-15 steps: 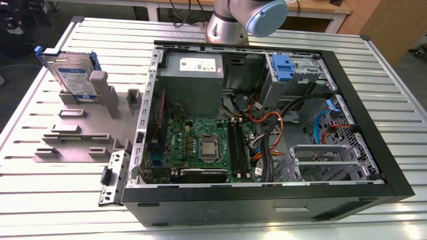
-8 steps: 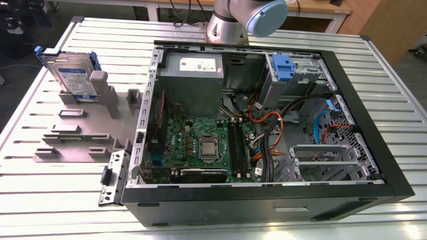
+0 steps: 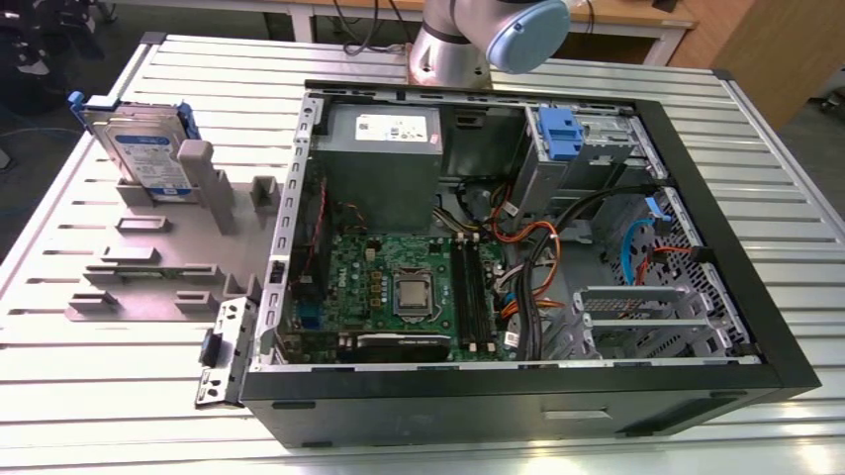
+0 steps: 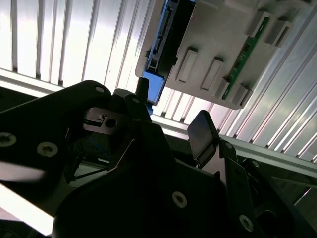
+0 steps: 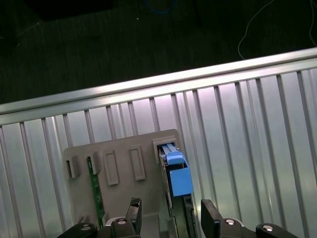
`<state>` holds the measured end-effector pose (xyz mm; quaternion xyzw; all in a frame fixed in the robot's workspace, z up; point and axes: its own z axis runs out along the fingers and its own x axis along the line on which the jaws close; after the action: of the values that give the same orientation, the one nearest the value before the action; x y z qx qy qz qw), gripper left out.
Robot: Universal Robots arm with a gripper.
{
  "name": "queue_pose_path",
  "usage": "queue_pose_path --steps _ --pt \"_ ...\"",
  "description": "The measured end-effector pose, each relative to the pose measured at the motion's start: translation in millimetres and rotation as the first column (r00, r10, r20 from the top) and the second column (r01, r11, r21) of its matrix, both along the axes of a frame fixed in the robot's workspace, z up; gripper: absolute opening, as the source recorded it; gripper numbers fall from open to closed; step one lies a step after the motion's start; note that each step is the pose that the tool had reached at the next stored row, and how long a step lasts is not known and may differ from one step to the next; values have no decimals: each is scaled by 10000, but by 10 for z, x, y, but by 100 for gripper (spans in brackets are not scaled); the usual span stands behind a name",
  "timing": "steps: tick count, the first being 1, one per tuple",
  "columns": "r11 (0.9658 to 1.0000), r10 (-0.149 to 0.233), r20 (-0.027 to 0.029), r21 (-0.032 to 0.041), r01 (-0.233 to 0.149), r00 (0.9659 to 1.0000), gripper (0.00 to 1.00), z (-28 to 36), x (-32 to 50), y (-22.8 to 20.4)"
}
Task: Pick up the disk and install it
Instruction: 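Pick up the disk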
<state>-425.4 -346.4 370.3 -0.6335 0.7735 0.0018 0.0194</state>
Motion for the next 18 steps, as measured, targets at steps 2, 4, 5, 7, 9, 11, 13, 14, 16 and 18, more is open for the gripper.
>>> queue_pose_path --steps 2,4,5,7,9,11,13,14,16,18 --pt "10000 0 -1 0 0 10000 59 -9 -3 0" --pt "10000 0 -2 -1 0 10000 59 -16 -4 0" --pt "10000 0 -2 -1 0 10000 59 -18 -4 0" --pt "10000 0 0 -1 0 10000 59 -26 -5 0" --pt "10000 0 -1 0 0 10000 59 -26 -5 0" --pt "10000 0 0 -1 0 10000 59 -27 -5 0" --pt "10000 0 0 0 0 10000 59 -29 -5 0" --pt "10000 0 0 0 0 10000 59 -30 -5 0" --pt "10000 0 2 0 0 10000 59 -35 -5 0" --pt "10000 0 2 1 0 10000 59 -51 -6 0"
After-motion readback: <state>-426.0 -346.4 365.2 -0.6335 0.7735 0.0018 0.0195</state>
